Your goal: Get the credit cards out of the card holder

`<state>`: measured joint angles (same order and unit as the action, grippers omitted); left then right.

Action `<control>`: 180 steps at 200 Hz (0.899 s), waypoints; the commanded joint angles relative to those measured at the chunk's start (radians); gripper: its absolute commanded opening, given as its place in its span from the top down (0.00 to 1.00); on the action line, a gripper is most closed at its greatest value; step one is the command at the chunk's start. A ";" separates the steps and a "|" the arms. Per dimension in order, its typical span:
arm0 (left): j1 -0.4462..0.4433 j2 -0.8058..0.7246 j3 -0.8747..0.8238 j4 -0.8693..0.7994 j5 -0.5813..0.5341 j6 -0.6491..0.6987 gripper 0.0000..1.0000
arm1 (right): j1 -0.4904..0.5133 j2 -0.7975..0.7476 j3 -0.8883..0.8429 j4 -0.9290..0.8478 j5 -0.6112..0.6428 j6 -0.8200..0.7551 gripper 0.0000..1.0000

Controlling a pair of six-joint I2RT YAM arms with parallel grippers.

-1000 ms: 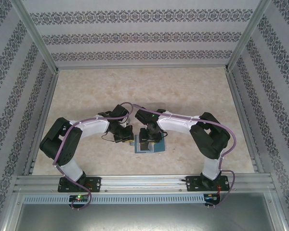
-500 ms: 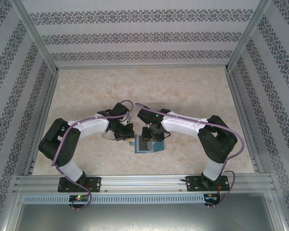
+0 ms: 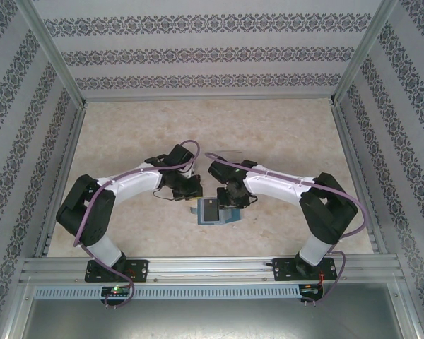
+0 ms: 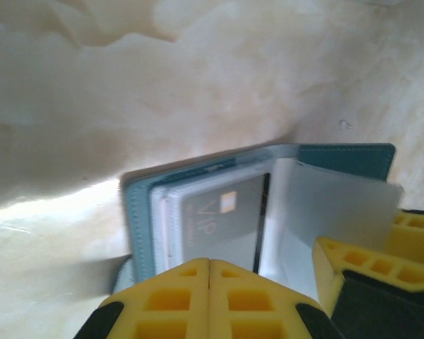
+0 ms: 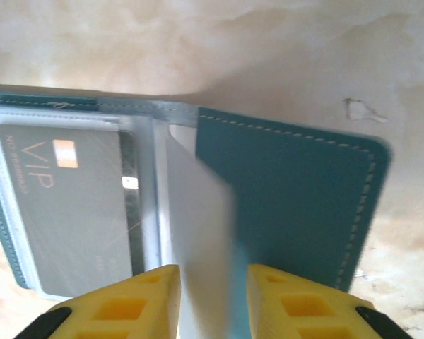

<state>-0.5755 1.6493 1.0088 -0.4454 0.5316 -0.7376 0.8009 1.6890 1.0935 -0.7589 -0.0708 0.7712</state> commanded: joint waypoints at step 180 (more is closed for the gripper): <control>-0.112 0.138 0.031 -0.018 -0.001 0.000 1.00 | -0.027 -0.113 0.012 -0.104 0.045 -0.061 0.58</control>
<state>-0.6750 1.7786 1.0554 -0.4595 0.5415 -0.7517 0.7807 1.6184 1.0668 -0.8425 -0.0048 0.7250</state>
